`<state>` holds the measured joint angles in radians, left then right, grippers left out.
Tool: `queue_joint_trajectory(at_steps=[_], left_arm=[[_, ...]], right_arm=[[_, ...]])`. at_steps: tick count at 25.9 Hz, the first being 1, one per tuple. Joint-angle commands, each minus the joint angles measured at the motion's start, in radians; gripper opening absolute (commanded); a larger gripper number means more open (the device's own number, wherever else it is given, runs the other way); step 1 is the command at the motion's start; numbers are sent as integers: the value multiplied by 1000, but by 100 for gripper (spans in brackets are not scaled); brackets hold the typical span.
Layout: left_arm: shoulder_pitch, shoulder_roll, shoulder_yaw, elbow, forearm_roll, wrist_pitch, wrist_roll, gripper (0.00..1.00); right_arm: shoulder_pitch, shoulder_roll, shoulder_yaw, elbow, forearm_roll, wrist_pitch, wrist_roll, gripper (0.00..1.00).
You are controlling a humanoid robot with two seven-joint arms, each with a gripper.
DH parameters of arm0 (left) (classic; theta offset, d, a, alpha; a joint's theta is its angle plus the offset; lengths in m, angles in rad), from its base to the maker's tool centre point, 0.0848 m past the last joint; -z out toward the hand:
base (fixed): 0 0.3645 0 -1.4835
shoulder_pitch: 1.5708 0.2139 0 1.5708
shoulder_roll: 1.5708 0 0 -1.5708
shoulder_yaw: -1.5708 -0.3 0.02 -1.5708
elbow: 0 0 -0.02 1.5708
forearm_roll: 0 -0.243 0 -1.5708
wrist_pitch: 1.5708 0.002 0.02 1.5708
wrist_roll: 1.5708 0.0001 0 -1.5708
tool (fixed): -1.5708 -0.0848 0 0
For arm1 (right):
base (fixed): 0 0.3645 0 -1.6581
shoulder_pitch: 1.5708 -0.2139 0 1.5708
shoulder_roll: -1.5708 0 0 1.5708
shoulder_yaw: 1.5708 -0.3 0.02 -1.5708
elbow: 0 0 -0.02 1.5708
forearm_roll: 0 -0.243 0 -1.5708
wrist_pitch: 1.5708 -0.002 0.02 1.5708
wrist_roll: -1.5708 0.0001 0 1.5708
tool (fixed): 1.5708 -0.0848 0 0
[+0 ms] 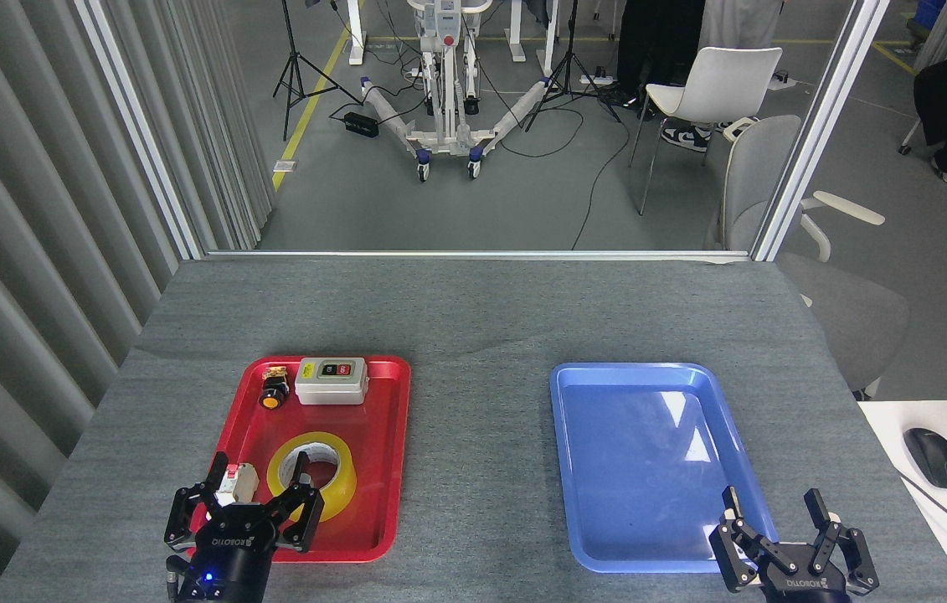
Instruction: Place and move tape with both arms
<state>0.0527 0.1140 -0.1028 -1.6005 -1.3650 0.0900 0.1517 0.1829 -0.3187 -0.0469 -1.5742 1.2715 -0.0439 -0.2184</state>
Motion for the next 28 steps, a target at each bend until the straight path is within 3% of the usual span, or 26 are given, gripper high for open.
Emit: queue_joint_trajectory(at_steps=[1,5,11,17,20,24,26,28], left_arm=[[-1,3,0,1,0,-1,0,99],[-1,3,0,1,0,-1,0,99],[-14,1,1,14,1,0,-3,99],[-51,12,-2,90,0,-12,-64,99],[-50,12,0,79,3,-10,-176,99],[-50,10,32,13,47,2,-448,99],[-53,6,48,-19,93,4,-557,99],[-54,4,49,-35,116,4,-593,99]], right_arm=[[-2,32,-4,2,0,-8,-29,100],[-6,44,1,2,-11,-1,-24,100],[-6,32,-7,-3,-67,-7,-24,100],[-8,4,-5,-3,-76,-37,-22,100],[-6,6,-4,-1,-107,-54,-25,100],[-8,9,2,3,-83,-43,-19,100],[-6,12,4,2,-12,-42,-19,100],[-5,18,4,2,65,-33,-19,100]])
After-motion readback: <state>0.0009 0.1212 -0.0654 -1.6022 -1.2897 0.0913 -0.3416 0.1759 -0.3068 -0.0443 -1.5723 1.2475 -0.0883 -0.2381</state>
